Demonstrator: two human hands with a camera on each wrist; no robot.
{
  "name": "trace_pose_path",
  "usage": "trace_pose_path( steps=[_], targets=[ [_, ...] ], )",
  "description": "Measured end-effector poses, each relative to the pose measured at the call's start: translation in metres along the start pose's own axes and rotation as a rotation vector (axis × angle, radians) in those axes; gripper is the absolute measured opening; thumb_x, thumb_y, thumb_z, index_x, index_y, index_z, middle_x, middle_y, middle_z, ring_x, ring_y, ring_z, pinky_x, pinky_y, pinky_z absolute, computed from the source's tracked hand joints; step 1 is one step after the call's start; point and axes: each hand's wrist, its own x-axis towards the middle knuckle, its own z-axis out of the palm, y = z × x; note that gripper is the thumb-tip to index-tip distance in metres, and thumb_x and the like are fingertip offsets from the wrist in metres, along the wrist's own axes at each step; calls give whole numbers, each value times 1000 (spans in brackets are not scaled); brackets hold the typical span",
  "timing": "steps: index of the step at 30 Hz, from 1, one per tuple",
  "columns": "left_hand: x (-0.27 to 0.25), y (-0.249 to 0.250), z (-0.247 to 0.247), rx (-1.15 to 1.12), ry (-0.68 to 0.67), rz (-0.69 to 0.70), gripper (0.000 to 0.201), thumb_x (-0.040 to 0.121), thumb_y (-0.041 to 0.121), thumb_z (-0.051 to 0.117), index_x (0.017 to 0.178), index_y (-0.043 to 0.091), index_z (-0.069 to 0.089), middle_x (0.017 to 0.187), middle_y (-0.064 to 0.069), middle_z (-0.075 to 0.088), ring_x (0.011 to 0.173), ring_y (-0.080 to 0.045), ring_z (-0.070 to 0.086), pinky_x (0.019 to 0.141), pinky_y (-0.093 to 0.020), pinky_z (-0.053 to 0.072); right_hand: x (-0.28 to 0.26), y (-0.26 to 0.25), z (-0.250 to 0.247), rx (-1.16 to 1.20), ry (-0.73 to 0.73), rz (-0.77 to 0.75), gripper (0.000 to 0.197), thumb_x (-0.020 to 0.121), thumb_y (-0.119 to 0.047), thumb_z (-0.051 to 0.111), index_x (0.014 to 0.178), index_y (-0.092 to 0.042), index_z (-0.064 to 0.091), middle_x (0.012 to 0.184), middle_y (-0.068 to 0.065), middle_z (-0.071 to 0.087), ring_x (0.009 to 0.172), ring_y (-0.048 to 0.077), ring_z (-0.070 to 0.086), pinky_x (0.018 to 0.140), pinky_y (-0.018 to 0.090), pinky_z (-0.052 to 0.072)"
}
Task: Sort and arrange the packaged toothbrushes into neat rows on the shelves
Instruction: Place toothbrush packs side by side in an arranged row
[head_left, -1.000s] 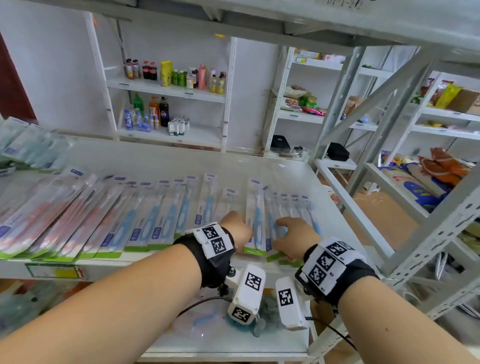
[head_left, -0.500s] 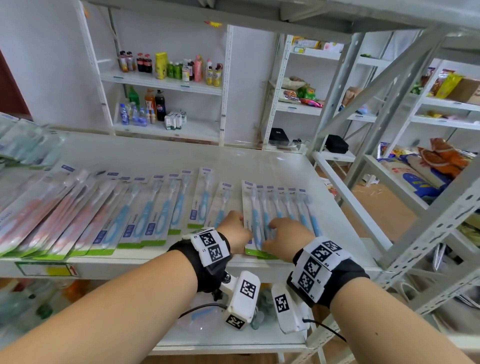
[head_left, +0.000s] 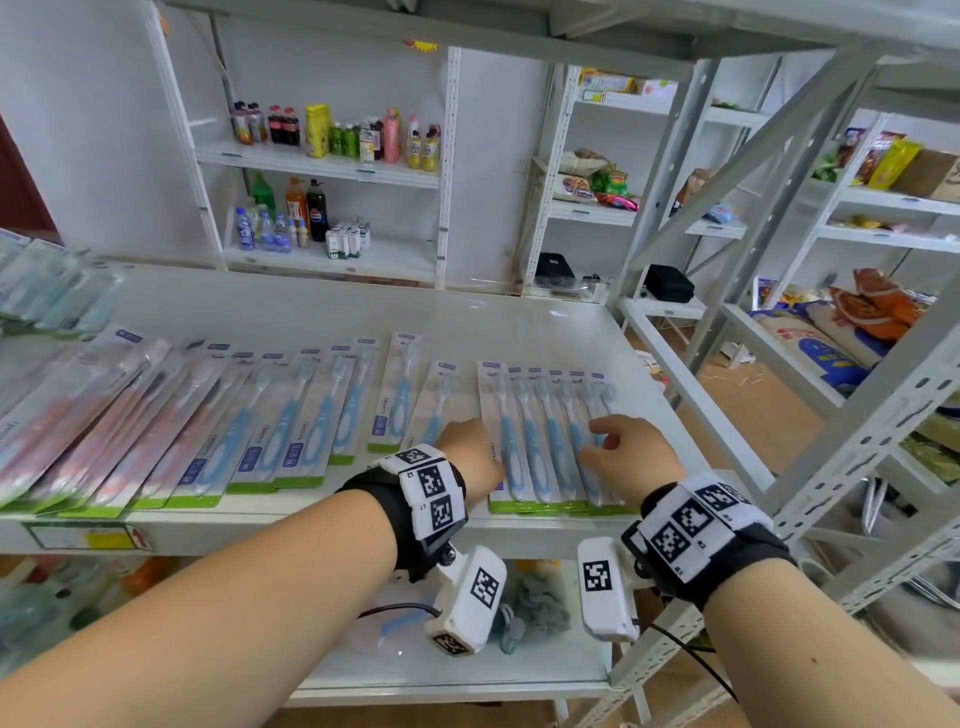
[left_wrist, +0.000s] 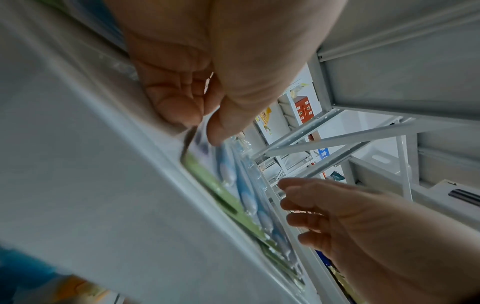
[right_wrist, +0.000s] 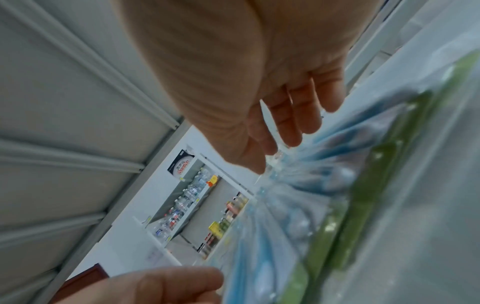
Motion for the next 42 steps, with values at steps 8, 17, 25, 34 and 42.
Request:
trace_pose_path(
  steps=[8, 17, 25, 34, 42],
  targets=[
    [11, 3, 1, 115, -49, 194, 70, 80, 45, 64, 140, 18, 39, 144, -11, 35, 127, -28, 41, 104, -37, 38, 0, 27, 6, 76, -16, -31, 57, 85, -26, 63, 138, -14, 45, 148, 4, 38, 133, 20, 38, 104, 26, 29],
    [20, 13, 14, 215, -200, 254, 92, 74, 54, 70, 148, 29, 22, 157, -4, 10, 143, -23, 20, 113, -33, 22, 3, 31, 16, -18, -82, -38, 76, 76, -47, 69, 141, -17, 41, 153, 6, 27, 138, 19, 30, 114, 34, 25],
    [22, 27, 19, 207, -189, 293, 90, 75, 52, 70, 147, 24, 25, 155, -3, 21, 139, -22, 27, 110, -32, 26, 7, 40, 3, 22, -86, 6, 76, 72, -44, 74, 137, -17, 45, 148, 4, 37, 132, 19, 40, 109, 33, 33],
    [15, 23, 12, 108, -133, 282, 82, 78, 51, 67, 146, 27, 28, 157, -3, 15, 142, -21, 20, 112, -31, 21, 6, 23, -2, 67, -14, -17, 65, 78, -39, 70, 136, -20, 47, 144, 2, 43, 128, 20, 44, 99, 29, 35],
    [-10, -25, -31, -80, 179, 131, 38, 89, 29, 58, 126, 22, 55, 139, -3, 46, 125, -21, 46, 98, -25, 34, 5, -47, 21, 127, -53, -160, 40, 81, -37, 68, 115, -17, 61, 102, -1, 61, 82, 10, 54, 73, 23, 39]
  ],
)
